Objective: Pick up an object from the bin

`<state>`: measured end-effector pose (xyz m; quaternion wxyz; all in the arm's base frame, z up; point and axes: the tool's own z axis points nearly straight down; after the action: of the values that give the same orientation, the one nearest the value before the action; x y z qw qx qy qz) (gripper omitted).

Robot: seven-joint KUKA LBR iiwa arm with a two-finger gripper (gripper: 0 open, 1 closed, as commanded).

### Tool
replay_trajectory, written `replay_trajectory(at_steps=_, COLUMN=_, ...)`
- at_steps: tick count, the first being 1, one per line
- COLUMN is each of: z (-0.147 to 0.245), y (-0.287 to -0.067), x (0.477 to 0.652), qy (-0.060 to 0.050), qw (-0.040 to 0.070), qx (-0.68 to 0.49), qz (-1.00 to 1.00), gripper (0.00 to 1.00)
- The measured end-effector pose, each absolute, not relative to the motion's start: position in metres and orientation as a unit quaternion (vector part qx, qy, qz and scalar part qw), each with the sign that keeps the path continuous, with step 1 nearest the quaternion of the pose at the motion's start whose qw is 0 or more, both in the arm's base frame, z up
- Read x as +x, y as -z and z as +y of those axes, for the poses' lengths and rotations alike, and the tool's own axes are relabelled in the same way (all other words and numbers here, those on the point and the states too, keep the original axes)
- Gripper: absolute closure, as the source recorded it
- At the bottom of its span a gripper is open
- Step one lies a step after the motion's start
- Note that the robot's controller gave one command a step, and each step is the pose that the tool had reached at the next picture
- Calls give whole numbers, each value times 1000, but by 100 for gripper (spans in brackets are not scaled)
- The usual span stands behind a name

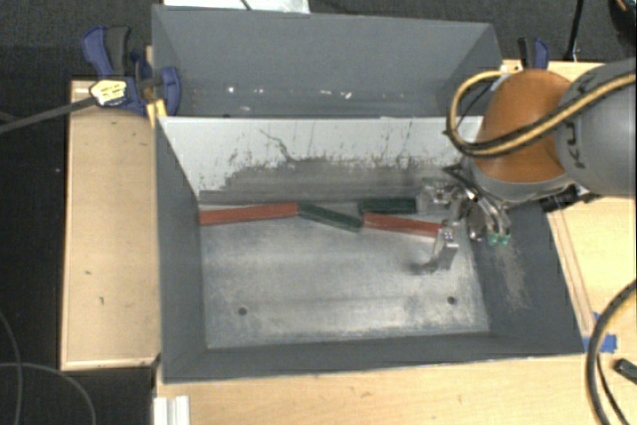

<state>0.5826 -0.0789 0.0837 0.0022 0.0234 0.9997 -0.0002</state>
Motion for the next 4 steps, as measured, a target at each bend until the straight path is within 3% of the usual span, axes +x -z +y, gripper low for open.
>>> replay_trajectory(at_steps=1, z=-86, y=-70, x=592, qy=0, qw=3, qx=22, qz=1000, gripper=0)
replay_trajectory(at_steps=2, z=-86, y=-73, x=593, qy=1, qw=5, qx=21, qz=1000, gripper=100)
replay_trajectory(at_steps=3, z=-86, y=-71, x=592, qy=0, qw=3, qx=20, qz=1000, gripper=0)
replay_trajectory(at_steps=4, z=-86, y=-71, x=592, qy=0, qw=3, qx=19, qz=1000, gripper=100)
